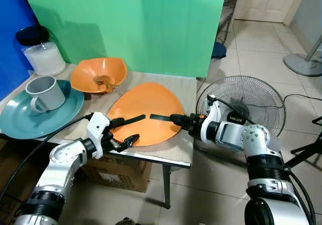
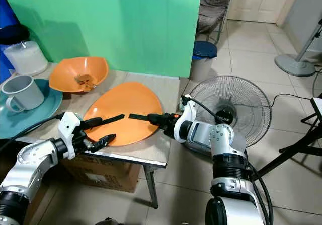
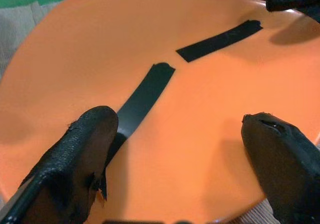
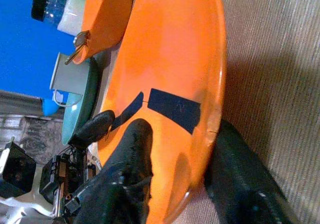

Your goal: Setting the table

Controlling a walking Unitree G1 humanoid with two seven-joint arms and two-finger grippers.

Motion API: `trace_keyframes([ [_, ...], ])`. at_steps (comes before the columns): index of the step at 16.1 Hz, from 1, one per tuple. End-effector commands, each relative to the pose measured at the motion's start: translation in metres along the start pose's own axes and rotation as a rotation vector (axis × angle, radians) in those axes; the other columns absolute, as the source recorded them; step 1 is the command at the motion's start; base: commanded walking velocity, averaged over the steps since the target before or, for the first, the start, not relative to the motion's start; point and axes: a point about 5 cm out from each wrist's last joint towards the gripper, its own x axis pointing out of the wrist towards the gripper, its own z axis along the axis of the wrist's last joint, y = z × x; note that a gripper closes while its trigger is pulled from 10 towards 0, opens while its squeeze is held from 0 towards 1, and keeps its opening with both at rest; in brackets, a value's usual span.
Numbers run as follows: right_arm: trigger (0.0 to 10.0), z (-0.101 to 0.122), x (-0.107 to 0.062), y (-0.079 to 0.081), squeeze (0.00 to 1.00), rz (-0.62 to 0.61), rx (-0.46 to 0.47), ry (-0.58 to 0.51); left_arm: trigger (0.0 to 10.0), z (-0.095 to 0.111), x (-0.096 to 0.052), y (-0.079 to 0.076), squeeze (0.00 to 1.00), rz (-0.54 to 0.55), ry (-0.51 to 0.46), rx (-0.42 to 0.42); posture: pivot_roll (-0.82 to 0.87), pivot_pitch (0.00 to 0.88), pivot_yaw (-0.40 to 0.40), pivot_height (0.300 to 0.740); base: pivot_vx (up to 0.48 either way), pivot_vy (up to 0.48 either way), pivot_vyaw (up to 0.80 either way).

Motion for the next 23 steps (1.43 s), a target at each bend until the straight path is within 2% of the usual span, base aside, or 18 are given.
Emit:
trace_keyframes([
  [1, 0.0, 0.0, 0.001, 0.005, 0.0, 0.02, 0.004, -0.008, 10.0, -0.001, 0.001, 0.0, 0.55, -0.004, 0.013, 0.013, -0.03, 0.0, 0.042, 0.74, 0.0, 0.0, 0.0],
  [7, 0.0, -0.006, 0.004, 0.006, 0.0, 0.027, 0.014, -0.003, 10.0, -0.003, 0.002, -0.001, 0.54, -0.01, 0.013, 0.008, -0.03, 0.0, 0.038, 0.74, 0.0, 0.0, 0.0],
  [10, 0.0, -0.007, 0.003, 0.001, 0.0, -0.004, 0.025, -0.008, 10.0, 0.01, 0.003, -0.003, 0.53, -0.005, -0.029, 0.062, -0.03, 0.0, 0.038, 0.74, 0.0, 0.0, 0.0],
  [12, 0.0, -0.004, 0.001, -0.001, 0.0, -0.014, 0.04, -0.031, 10.0, 0.05, 0.005, -0.009, 0.44, -0.001, -0.177, 0.124, -0.03, 0.0, 0.044, 0.74, 0.0, 0.0, 0.0],
  [14, 0.0, -0.001, -0.002, -0.001, 0.0, -0.011, 0.044, -0.052, 10.0, 0.083, 0.005, -0.022, 0.12, -0.01, -0.294, 0.156, -0.02, 0.0, 0.05, 0.74, 0.0, 0.0, 0.0],
  [15, 0.0, 0.002, -0.006, -0.002, 0.0, -0.008, 0.046, -0.066, 10.0, 0.097, 0.002, -0.032, 0.0, -0.01, -0.343, 0.177, -0.02, 0.0, 0.051, 0.74, 0.0, 0.0, 0.0],
  [17, 0.0, 0.005, -0.013, -0.003, 0.0, -0.002, 0.048, -0.089, 10.0, 0.108, -0.003, -0.041, 0.0, 0.009, -0.392, 0.177, -0.01, 0.0, 0.051, 0.74, 0.0, 0.0, 0.0],
  [18, 0.0, 0.008, -0.019, -0.003, 0.0, 0.004, 0.058, -0.109, 10.0, 0.111, -0.007, -0.046, 0.0, 0.025, -0.403, 0.17, -0.01, 0.0, 0.052, 0.74, 0.0, 0.0, 0.0],
  [20, 0.0, 0.02, -0.046, -0.005, 0.0, 0.016, 0.063, -0.181, 10.0, 0.113, -0.021, -0.063, 0.0, 0.085, -0.413, 0.14, -0.01, 0.0, 0.049, 0.74, 0.0, 0.0, 0.0],
  [21, 0.0, 0.026, -0.065, -0.005, 0.0, 0.021, 0.047, -0.219, 10.0, 0.109, -0.029, -0.073, 0.0, 0.108, -0.401, 0.117, -0.01, 0.0, 0.049, 0.74, 0.0, 0.0, 0.0],
  [23, 0.0, 0.033, -0.088, -0.006, 0.0, 0.01, 0.027, -0.267, 10.0, 0.105, -0.036, -0.083, 0.0, 0.148, -0.392, 0.097, -0.02, 0.0, 0.051, 0.74, 0.0, 0.0, 0.0],
])
